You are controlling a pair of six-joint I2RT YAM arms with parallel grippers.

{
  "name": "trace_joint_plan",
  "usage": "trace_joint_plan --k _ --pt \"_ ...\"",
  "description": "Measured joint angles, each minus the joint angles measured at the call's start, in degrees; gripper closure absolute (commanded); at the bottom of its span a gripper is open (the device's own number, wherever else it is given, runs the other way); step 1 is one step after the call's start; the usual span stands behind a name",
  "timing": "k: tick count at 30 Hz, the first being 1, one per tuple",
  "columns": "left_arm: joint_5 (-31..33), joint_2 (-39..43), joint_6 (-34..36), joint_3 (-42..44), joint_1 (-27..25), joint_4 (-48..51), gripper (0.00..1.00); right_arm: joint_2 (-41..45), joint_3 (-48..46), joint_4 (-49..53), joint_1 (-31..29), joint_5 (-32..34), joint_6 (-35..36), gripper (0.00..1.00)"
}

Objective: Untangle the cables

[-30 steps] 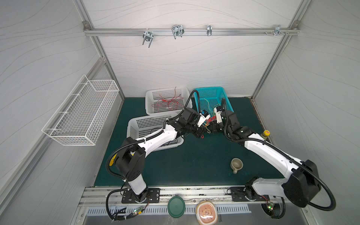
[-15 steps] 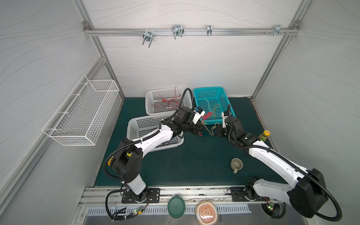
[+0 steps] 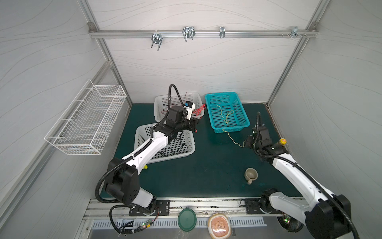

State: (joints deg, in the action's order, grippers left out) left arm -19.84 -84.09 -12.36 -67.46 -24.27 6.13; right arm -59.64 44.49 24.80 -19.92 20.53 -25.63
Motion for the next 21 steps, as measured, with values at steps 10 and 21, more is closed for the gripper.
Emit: trace_joint_plan --k 10,21 --pt "-4.2 0.8 0.2 2.8 0.5 -1.2 1.00 -1.0 3.6 -3.5 0.0 -3.5 1.6 1.00" --pt "-17.8 4.3 0.7 5.4 0.5 -5.2 1.00 -25.4 21.2 -11.8 0.1 -0.5 3.4 1.00"
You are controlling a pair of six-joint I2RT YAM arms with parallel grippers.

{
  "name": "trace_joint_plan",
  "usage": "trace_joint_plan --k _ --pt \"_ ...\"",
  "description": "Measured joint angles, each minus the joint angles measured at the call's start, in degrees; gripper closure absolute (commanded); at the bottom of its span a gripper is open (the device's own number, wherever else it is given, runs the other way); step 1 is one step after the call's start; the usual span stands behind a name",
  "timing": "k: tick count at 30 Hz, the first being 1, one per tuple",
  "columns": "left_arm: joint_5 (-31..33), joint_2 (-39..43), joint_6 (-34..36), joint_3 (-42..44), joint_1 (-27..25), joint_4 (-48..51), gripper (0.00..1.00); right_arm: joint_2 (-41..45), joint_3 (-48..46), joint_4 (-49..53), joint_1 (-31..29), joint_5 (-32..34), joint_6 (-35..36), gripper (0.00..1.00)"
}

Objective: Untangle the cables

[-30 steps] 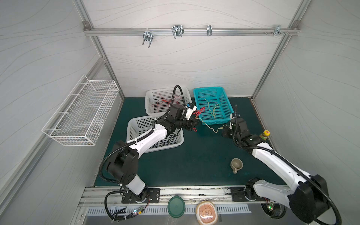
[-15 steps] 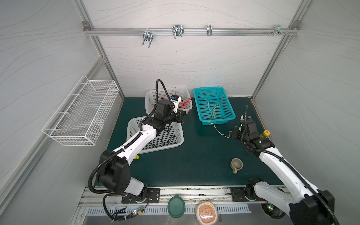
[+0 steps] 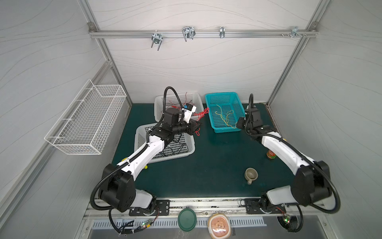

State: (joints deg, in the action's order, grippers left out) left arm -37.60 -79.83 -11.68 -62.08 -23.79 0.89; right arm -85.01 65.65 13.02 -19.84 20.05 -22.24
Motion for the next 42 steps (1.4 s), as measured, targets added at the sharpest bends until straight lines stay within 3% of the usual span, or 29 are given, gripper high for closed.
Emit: trace_joint_plan --k 8,15,19,22,32,34,42 --pt "-3.6 0.3 -0.1 1.5 0.0 -1.0 1.00 -18.0 13.2 -1.3 0.3 1.2 1.3 1.00" --pt "-3.0 0.3 0.2 1.5 0.0 -0.8 1.00 -26.0 15.5 -0.5 0.4 -1.8 0.8 0.98" --pt "-0.9 0.3 0.7 1.5 0.0 -0.6 1.00 -26.7 15.5 -0.3 0.4 -4.2 0.7 0.87" --pt "1.1 0.2 1.2 1.4 0.0 0.2 1.00 -26.7 15.8 0.0 0.4 -5.6 0.9 0.72" --pt "5.4 -2.5 2.7 -0.2 0.0 3.3 1.00 -20.8 13.1 -0.1 -0.8 -9.3 4.8 0.06" --pt "6.1 -2.6 3.0 -0.6 0.0 3.8 1.00 -17.7 12.2 0.0 -1.8 -9.9 5.7 0.01" --pt "13.2 -4.5 5.4 -5.3 0.0 8.0 1.00 -4.6 6.1 0.8 -6.3 -10.6 6.8 0.01"
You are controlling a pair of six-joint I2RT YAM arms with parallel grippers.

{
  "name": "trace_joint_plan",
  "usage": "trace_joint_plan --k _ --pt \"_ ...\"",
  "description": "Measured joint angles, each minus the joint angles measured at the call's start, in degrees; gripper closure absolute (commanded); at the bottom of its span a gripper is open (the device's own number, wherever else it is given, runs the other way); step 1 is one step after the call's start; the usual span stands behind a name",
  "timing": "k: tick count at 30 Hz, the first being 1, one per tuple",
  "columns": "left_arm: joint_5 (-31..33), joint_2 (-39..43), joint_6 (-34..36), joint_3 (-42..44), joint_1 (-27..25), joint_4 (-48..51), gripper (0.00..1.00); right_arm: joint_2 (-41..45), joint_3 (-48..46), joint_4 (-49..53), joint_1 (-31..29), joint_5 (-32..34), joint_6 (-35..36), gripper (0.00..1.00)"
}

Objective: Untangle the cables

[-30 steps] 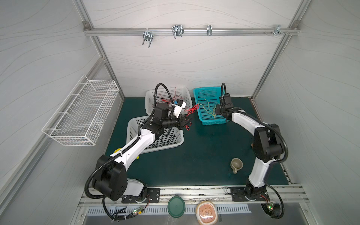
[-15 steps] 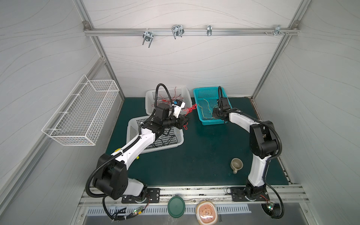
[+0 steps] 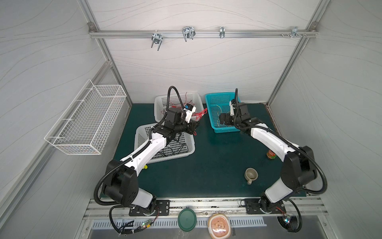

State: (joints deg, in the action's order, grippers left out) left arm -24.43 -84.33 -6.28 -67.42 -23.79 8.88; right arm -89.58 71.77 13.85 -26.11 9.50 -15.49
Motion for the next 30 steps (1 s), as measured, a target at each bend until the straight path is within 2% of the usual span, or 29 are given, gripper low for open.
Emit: trace_joint_plan --k 6,11,14,26,30 --pt "8.2 -6.1 3.8 -11.3 0.9 7.1 1.00 8.3 -8.0 1.3 -1.1 0.8 -0.8 0.01" --pt "13.0 -15.9 4.9 -26.3 5.2 14.0 1.00 14.1 -14.4 2.2 -1.2 2.3 -2.7 0.01" --pt "15.6 -21.0 6.8 -32.0 7.5 16.3 1.00 16.4 -16.5 2.7 -1.2 2.6 -3.6 0.01" --pt "25.3 -41.5 15.4 -51.1 8.5 25.3 1.00 16.0 -16.2 4.3 -2.1 2.9 -5.3 0.01" --pt "27.8 -46.7 15.6 -56.8 8.5 28.8 0.76 14.0 -15.2 4.5 -2.9 2.9 -5.6 0.01"
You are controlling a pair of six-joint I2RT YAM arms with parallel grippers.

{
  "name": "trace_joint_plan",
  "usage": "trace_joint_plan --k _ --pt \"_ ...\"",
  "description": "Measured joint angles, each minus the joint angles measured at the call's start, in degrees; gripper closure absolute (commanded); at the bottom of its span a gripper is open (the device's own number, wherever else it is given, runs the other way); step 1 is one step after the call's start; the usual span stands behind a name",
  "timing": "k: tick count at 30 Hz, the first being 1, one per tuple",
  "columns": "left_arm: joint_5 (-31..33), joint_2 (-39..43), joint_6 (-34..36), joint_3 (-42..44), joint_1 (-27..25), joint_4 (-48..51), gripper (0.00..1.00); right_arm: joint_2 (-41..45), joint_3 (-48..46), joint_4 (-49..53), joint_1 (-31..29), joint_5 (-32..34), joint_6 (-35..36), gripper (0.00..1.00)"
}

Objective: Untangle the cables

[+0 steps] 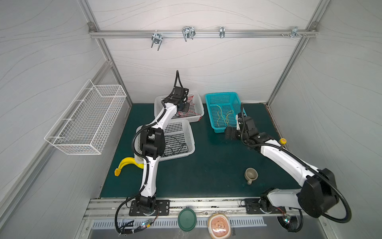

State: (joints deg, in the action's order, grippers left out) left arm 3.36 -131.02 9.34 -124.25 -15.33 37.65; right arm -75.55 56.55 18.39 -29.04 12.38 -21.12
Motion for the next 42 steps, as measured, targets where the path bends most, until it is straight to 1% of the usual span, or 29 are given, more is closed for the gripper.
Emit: trace_joint_plan --k 2,4,7,9,10,11,12,15,19,21,26,31,35,38,42 --pt "0.9 -1.2 -0.1 -0.9 0.0 1.0 0.65 -0.7 0.5 0.1 -0.3 0.0 0.0 0.01" --pt "1.2 -1.6 0.2 -1.0 0.0 2.1 0.58 -1.0 0.8 0.1 -0.4 0.0 0.0 0.01" --pt "1.5 -1.6 -0.1 -1.1 0.1 2.8 0.42 -1.6 1.2 0.1 -0.6 0.0 0.0 0.01" --pt "1.7 -1.6 0.0 -1.3 0.0 2.8 0.28 -2.0 1.4 0.0 -0.6 0.0 0.0 0.01" --pt "1.7 -1.6 -0.2 -1.3 0.0 2.8 0.18 -2.1 1.5 0.1 -0.6 0.1 0.0 0.01" --pt "1.6 -1.6 -0.2 -1.3 0.0 2.8 0.06 -2.3 1.5 0.1 -0.6 0.2 0.0 0.01" --pt "1.6 -1.4 0.0 -1.3 0.0 2.8 0.01 -2.3 1.5 0.1 -0.6 0.4 0.1 0.01" --pt "0.5 0.8 -0.5 1.6 -0.1 1.6 0.00 -2.3 1.5 0.1 -0.6 0.9 0.2 0.01" --pt "-0.1 9.0 -3.2 10.0 -0.4 0.4 0.00 -2.3 1.5 0.5 -0.6 2.2 1.3 0.01" --pt "-0.5 14.6 -5.2 15.4 -0.9 -1.4 0.00 -2.3 1.5 1.0 -0.6 3.0 2.0 0.01" --pt "-0.2 32.9 -9.2 36.0 -3.8 -9.7 0.00 0.3 -0.8 1.0 0.2 5.0 4.2 0.01" --pt "4.7 46.3 -11.0 55.3 -7.4 -19.1 0.00 5.4 -9.0 -2.6 4.2 6.9 6.4 0.01" --pt "10.9 55.6 -12.7 69.7 -7.1 -25.3 0.00 9.4 -17.4 -8.3 9.7 7.7 9.2 0.01" --pt "15.1 60.5 -13.1 76.0 -6.8 -28.2 0.00 11.8 -23.5 -14.1 13.2 8.1 12.0 0.01" --pt "18.3 62.0 -13.7 78.2 -6.8 -30.7 0.00 11.3 -29.4 -24.1 16.3 6.8 15.9 0.01"
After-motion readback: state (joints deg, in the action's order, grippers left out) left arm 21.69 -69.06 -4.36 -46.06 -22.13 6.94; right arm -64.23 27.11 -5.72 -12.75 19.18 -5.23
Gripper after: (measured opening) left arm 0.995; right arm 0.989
